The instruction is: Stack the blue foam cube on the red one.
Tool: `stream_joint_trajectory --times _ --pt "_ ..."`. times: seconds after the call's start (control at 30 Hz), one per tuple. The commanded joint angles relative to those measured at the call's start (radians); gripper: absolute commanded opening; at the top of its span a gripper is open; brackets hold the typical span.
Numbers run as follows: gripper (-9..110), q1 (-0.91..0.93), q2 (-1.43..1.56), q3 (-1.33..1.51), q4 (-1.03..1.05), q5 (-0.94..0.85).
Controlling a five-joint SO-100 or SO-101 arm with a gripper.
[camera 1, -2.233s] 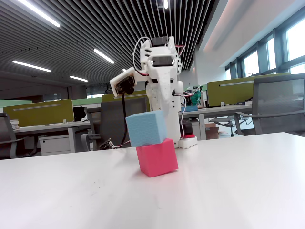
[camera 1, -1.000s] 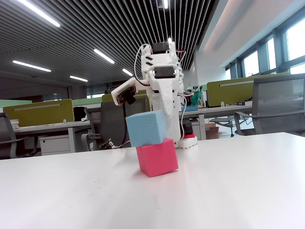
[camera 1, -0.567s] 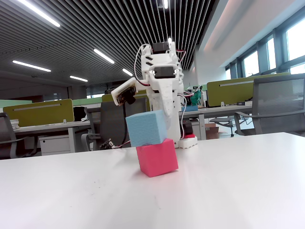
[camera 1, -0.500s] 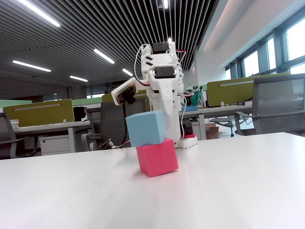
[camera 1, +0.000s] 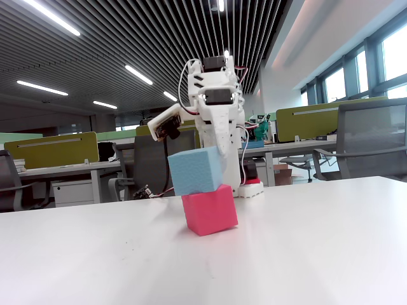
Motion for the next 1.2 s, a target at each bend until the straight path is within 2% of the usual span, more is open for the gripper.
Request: stream_joint_trajectory --times 0.0,1.17 --pt "19 0.005 0.005 -0.005 -0.015 0.006" --pt "19 -0.023 0.005 0.006 -0.092 0.006"
